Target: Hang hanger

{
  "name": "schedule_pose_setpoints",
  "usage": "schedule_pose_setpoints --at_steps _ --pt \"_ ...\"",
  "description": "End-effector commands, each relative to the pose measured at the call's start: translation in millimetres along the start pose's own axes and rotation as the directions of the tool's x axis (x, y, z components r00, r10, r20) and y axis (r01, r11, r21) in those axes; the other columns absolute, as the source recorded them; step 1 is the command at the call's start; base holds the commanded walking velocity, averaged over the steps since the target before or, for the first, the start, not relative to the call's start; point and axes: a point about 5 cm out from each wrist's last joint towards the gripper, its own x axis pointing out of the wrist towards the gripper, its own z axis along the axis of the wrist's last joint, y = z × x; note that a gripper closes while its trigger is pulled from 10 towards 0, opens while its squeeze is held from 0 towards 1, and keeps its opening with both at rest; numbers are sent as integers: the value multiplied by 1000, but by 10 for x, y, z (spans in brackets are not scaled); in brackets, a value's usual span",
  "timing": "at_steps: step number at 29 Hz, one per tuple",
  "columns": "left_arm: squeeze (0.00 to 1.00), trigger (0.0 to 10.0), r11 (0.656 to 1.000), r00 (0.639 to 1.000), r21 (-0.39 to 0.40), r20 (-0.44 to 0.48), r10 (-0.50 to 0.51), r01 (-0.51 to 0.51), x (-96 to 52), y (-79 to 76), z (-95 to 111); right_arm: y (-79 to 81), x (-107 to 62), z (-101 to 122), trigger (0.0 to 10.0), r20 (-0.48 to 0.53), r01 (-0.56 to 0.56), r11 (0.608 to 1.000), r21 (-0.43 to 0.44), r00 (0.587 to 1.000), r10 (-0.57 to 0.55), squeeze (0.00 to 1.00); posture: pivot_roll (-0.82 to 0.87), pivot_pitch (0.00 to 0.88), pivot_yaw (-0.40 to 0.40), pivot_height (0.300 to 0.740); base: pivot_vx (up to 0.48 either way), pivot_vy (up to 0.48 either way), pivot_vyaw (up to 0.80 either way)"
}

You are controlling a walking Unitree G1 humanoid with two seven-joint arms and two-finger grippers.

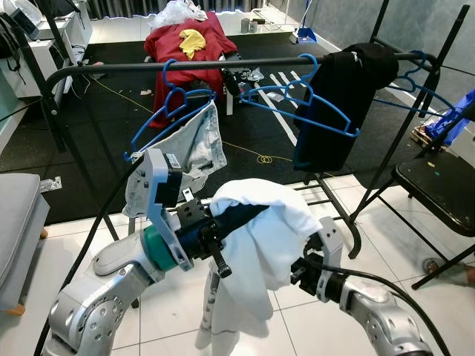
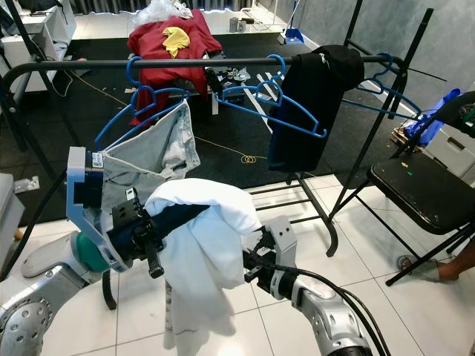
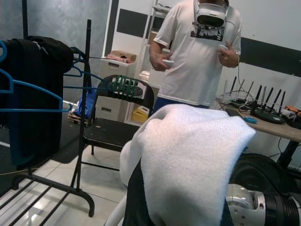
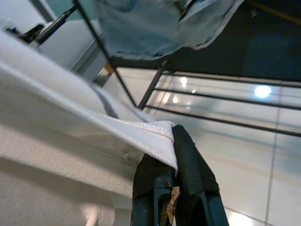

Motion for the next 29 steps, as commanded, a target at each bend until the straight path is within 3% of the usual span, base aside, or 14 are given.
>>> schedule_pose_setpoints --at_steps 1,4,5,7,9,10,16,19,20,21,24,26,27,29 --pt "0 0 1000 1000 -8 10 -21 21 10 -19 -2 -21 -53 -34 0 5 24 1000 8 1000 -24 0 -132 103 53 740 0 0 0" --pt "0 0 1000 1000 -9 8 -19 19 10 -18 -8 -35 -59 -21 0 17 43 999 2 999 -43 0 -132 103 53 740 0 0 0" --pt "0 10000 995 994 46 -71 86 -83 9 91 -156 -99 -120 100 0 59 128 990 -50 990 -125 0 -139 111 50 740 0 0 0" --pt "0 10000 957 936 204 -243 255 -208 -31 253 -482 -198 -253 333 0 153 280 952 -126 953 -260 0 -141 112 50 740 0 0 0" --pt "0 10000 919 869 322 -358 342 -229 -115 328 -739 -253 -341 483 0 214 370 916 -153 918 -335 0 -152 117 57 740 0 0 0" --pt "1000 10000 916 845 336 -406 349 -217 -168 334 -857 -286 -383 554 0 240 415 895 -163 897 -372 0 -166 120 64 740 0 0 0" --pt "1000 10000 927 809 365 -517 280 -87 -264 217 -1101 -328 -480 762 0 312 471 864 -177 860 -404 0 -166 120 64 740 0 0 0" --pt "1000 10000 978 860 190 -483 168 -85 -329 123 -983 -468 -605 827 0 326 573 806 -150 798 -507 0 -183 124 84 740 0 0 0" --pt "1000 10000 978 860 190 -483 168 -85 -329 123 -983 -468 -605 827 0 326 573 806 -150 798 -507 0 -183 124 84 740 0 0 0" --pt "51 10000 983 862 162 -481 157 -89 -377 122 -969 -535 -671 821 0 321 626 767 -137 761 -564 0 -183 124 84 740 0 0 0" --pt "0 10000 987 865 112 -476 156 -117 -440 136 -976 -596 -740 796 0 313 678 726 -112 718 -622 0 -183 125 87 740 0 0 0" --pt "0 10000 937 817 123 -462 345 -325 -565 323 -1053 -600 -800 734 0 294 697 713 -82 700 -651 0 -187 128 94 740 0 0 0" --pt "0 10000 937 817 123 -462 345 -325 -565 323 -1053 -600 -800 734 0 294 697 713 -82 700 -651 0 -187 128 94 740 0 0 0" --pt "0 10000 819 687 176 -466 558 -546 -621 514 -1166 -477 -734 673 0 281 642 762 -85 749 -600 0 -188 129 95 740 0 0 0"
